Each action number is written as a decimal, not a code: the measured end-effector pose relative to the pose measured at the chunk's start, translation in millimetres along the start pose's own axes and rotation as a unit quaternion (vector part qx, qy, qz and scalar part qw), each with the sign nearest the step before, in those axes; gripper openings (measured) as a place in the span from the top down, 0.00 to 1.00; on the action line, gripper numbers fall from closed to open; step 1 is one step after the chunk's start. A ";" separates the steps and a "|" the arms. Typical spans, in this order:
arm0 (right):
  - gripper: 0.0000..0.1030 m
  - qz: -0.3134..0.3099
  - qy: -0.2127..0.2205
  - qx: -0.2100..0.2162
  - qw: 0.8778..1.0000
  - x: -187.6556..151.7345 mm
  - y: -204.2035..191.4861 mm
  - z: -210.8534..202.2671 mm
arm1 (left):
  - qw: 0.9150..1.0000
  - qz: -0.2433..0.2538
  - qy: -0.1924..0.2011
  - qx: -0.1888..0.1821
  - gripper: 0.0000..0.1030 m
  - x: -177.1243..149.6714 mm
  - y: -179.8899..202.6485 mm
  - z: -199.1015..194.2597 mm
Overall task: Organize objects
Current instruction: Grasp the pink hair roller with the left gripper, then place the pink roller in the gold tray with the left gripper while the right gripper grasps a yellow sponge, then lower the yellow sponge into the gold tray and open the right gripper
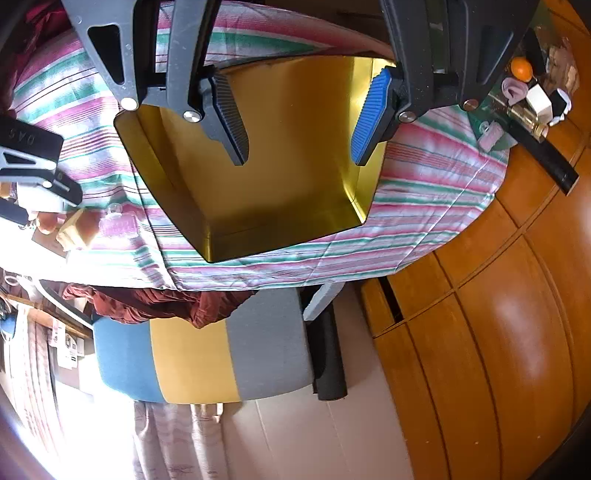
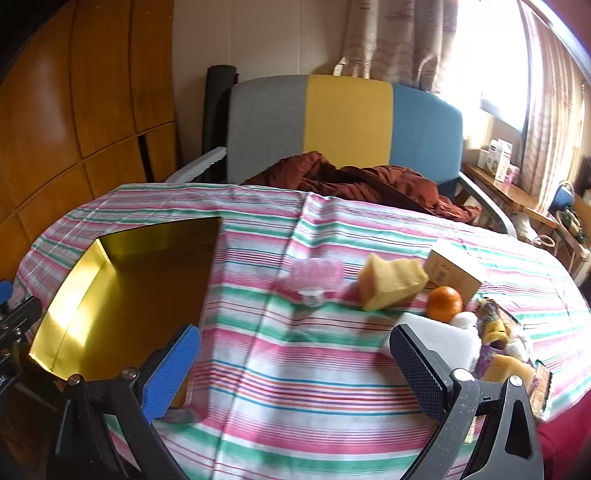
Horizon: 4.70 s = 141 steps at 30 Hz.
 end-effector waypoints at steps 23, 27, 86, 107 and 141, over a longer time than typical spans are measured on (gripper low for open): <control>0.00 0.082 -0.007 -0.080 0.993 27.0 145.8 -2.2 | 0.985 0.085 -0.048 -0.140 0.43 27.0 80.8 22.2; 0.00 0.088 0.002 -0.098 0.991 36.1 185.4 -5.9 | 0.977 0.101 -0.055 -0.182 0.43 39.6 105.7 24.4; 0.35 -0.085 -0.090 0.057 0.991 78.4 65.4 55.7 | 0.975 -0.066 -0.134 -0.166 0.36 102.0 -25.4 157.4; 0.21 -0.246 -0.108 0.164 0.949 4.4 -110.6 25.3 | 0.976 -0.152 -0.092 -0.127 0.21 44.0 -88.4 108.8; 0.00 -0.128 -0.017 0.119 0.984 -10.4 -70.9 -19.7 | 0.992 -0.095 -0.054 -0.056 0.21 -17.9 -26.7 29.9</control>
Point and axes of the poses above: each gripper's, at about its wrist camera, not at the fingertips, and z roughly the way its jaws point, y to its right, x to its top, the point moved 2 cm from there along z, roughly the way its jaws point, and after that the axes turned 11 degrees about -y, right-handed, at the moved point
